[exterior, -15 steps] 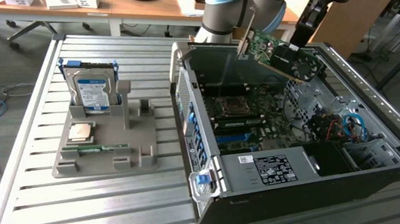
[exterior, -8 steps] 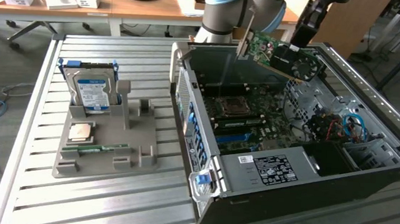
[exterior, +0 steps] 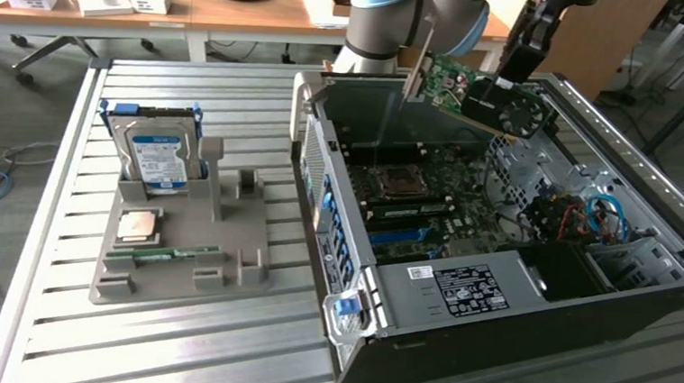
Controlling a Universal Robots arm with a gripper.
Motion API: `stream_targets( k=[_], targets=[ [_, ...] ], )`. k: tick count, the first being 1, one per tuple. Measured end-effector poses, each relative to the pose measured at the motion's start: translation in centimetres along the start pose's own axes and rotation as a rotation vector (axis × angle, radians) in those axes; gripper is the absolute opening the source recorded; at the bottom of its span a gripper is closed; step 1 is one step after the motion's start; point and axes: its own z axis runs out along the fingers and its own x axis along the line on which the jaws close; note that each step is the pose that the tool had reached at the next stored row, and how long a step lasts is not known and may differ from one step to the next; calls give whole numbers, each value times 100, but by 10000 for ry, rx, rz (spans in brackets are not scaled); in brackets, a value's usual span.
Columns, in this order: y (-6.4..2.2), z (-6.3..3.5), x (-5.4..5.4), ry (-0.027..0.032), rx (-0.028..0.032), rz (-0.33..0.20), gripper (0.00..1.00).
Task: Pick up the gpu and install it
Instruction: 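Insert the gpu into the slot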
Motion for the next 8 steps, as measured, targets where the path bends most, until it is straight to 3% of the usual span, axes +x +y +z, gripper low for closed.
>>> stream_targets(
  k=[8],
  targets=[
    [0, 5, 0, 33, 8, -544, 26]
  ],
)
